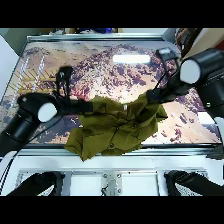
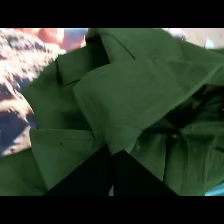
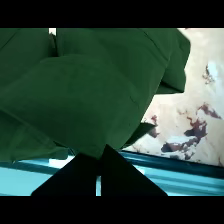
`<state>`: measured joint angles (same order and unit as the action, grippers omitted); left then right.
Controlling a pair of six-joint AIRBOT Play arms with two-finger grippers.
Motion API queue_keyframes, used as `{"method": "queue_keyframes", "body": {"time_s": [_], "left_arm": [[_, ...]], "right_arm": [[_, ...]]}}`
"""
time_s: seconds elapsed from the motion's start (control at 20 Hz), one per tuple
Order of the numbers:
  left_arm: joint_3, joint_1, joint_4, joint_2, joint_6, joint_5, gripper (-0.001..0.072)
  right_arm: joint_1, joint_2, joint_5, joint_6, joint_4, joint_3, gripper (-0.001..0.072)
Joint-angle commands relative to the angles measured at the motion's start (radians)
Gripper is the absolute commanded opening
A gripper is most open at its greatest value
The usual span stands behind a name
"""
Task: Fold the clothes and pants, and hang the long-sleeved shirts on hangers.
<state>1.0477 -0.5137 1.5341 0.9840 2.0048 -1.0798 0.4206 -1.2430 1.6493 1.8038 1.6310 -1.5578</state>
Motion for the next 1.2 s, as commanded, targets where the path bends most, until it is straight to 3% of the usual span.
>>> {"method": "queue_keyframes", "body": {"time_s": [0.0,0.3,0.4,0.45,0.5,0.55,0.8,1.15], "left_arm": [[-0.112,0.033,-0.045,0.001,0.000,0.079,0.0015],[0.040,0.088,-0.045,0.129,-0.002,0.063,0.0015],[0.078,0.073,-0.045,0.158,-0.054,0.037,0.0015],[0.092,0.067,-0.046,0.168,-0.092,0.021,0.0122],[0.109,0.058,-0.047,0.174,-0.121,-0.003,0.0505],[0.128,0.052,-0.047,0.176,-0.142,-0.028,0.0707],[0.264,0.117,-0.042,0.126,-0.258,-0.151,0.0703],[0.304,0.493,-0.023,0.148,-0.440,-0.120,0.0704]], "right_arm": [[0.001,-0.008,-0.042,0.057,-0.039,0.068,0.0017],[0.001,-0.012,-0.066,0.112,-0.041,0.068,0.0018],[0.001,-0.012,-0.066,0.112,-0.047,0.068,0.0018],[0.001,-0.012,-0.066,0.112,-0.047,0.068,0.0018],[0.001,-0.012,-0.066,0.112,-0.047,0.068,0.0018],[0.001,-0.012,-0.066,0.112,-0.047,0.068,0.0018],[0.001,-0.012,-0.067,0.112,-0.047,0.068,0.0018],[0.000,-0.013,-0.067,0.112,-0.047,0.068,0.0018]]}}
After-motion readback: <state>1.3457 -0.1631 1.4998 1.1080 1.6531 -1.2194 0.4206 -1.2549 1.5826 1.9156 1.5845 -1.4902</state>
